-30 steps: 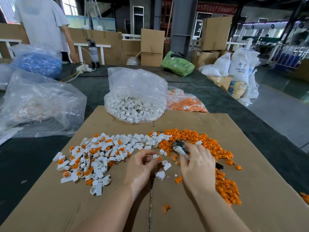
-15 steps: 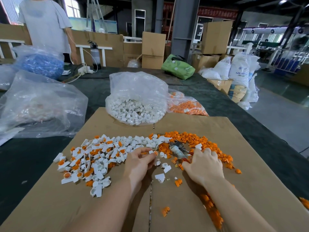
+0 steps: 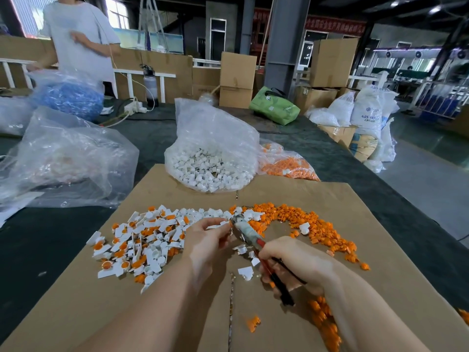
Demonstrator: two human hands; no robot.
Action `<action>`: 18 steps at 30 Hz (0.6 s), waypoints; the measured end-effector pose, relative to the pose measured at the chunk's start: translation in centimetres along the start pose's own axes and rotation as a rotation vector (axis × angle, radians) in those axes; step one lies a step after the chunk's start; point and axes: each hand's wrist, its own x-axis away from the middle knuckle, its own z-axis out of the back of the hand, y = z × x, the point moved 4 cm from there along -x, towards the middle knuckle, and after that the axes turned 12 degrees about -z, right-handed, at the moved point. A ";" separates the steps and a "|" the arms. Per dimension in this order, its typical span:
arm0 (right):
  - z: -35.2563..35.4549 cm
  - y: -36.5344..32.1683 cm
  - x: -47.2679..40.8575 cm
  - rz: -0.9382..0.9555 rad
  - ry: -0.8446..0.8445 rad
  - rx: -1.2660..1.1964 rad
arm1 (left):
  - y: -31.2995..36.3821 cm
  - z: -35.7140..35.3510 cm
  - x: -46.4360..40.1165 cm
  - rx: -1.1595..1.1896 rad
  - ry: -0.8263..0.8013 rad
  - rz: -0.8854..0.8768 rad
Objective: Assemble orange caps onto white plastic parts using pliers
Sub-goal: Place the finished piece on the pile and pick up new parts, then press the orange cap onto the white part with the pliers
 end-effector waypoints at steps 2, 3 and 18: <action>-0.1 0.1 0.0 -0.019 -0.019 0.007 | 0.0 0.1 0.0 -0.018 0.011 -0.008; -0.2 0.1 0.0 -0.024 -0.030 0.017 | 0.0 0.1 0.0 -0.018 0.014 -0.008; -0.5 0.0 0.1 0.050 0.130 0.136 | -0.1 -0.8 0.5 0.005 0.049 -0.010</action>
